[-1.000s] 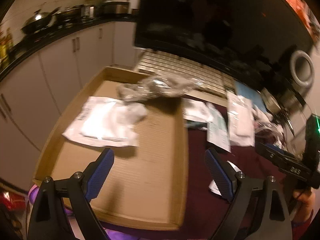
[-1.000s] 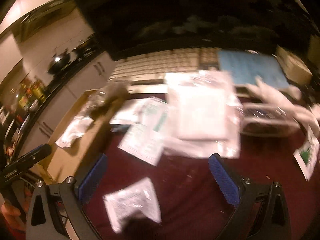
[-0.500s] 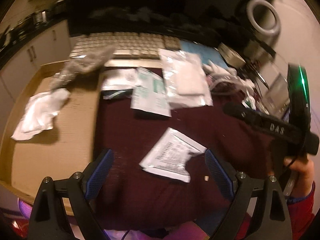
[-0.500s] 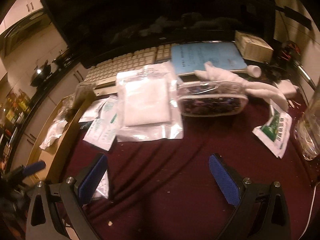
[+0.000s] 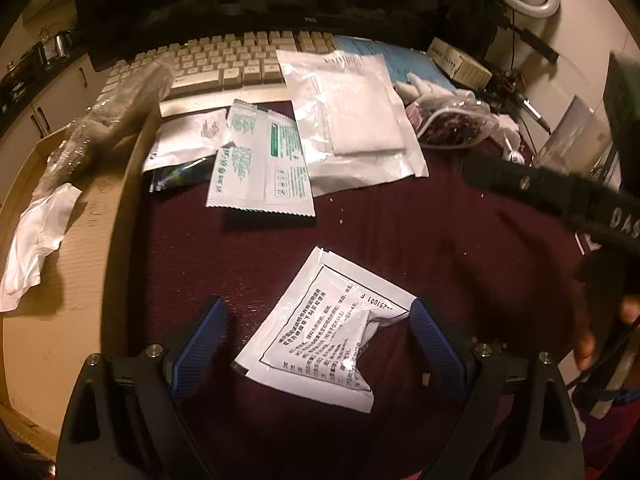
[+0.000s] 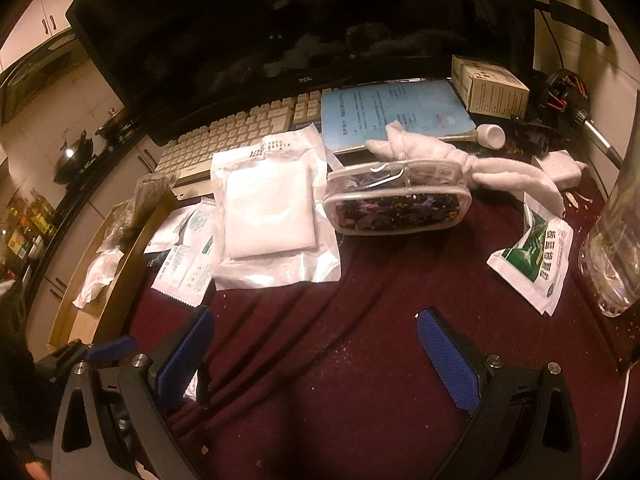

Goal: Organize soft objects
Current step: 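Grasp the printed sachet with the left gripper while the right gripper grasps the gauze pack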

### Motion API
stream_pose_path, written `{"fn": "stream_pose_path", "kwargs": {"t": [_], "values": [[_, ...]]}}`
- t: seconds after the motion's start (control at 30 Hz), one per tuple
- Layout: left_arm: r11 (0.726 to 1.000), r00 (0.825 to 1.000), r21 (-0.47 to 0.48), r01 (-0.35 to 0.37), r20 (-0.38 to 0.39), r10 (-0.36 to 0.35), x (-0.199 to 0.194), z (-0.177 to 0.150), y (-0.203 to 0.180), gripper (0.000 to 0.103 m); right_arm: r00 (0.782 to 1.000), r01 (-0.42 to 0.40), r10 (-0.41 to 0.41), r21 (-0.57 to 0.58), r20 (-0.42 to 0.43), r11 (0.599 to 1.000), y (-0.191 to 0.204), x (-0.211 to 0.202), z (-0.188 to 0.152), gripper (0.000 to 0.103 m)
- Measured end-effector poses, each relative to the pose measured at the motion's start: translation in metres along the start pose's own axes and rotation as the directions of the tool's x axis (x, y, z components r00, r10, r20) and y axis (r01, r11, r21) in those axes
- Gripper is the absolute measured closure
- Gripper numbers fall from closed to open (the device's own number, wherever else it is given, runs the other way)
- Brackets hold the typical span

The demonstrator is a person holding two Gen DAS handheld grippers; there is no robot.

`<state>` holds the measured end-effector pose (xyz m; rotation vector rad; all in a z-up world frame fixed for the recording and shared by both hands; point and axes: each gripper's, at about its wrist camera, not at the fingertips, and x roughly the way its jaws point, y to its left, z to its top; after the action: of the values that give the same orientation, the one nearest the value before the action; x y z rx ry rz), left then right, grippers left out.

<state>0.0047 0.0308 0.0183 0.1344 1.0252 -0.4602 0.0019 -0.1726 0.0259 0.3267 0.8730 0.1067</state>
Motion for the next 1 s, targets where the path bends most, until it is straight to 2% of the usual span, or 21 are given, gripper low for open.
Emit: {"fn": "stream_pose_path", "kwargs": {"t": [0.1, 0.27, 0.37, 0.4, 0.67, 0.9, 1.0], "values": [[1.000, 1.000, 0.007, -0.004, -0.022, 0.005, 0.008, 0.000, -0.001, 0.011, 1.000, 0.001, -0.001, -0.010, 0.003, 1.000, 0.002, 0.002, 0.004, 0.001], [0.995, 0.997, 0.063, -0.078, 0.001, 0.078, 0.013, -0.002, -0.010, 0.013, 1.000, 0.001, -0.001, -0.033, -0.004, 0.999, 0.008, 0.011, 0.012, 0.001], [0.993, 0.997, 0.080, -0.082, 0.018, 0.081, 0.010, -0.004, -0.014, 0.032, 1.000, 0.006, -0.006, -0.057, -0.013, 0.998, 0.014, 0.022, 0.019, 0.001], [0.993, 0.997, 0.082, -0.081, 0.023, 0.079, 0.009, -0.004, -0.015, 0.043, 1.000, 0.003, -0.005, -0.062, -0.019, 0.998, 0.016, 0.025, 0.021, 0.001], [0.997, 0.998, 0.061, -0.043, 0.038, 0.041, 0.006, -0.002, -0.011, 0.045, 0.999, -0.031, 0.027, -0.097, -0.044, 0.995, 0.033, 0.043, 0.035, 0.001], [0.999, 0.999, 0.043, 0.009, 0.053, -0.011, 0.001, -0.002, -0.008, 0.056, 0.998, -0.034, 0.027, -0.109, -0.057, 0.993, 0.042, 0.053, 0.037, 0.001], [0.999, 0.998, 0.042, 0.022, 0.054, -0.024, 0.001, -0.002, -0.008, 0.056, 0.998, -0.033, 0.027, -0.108, -0.057, 0.994, 0.044, 0.057, 0.038, 0.001]]}}
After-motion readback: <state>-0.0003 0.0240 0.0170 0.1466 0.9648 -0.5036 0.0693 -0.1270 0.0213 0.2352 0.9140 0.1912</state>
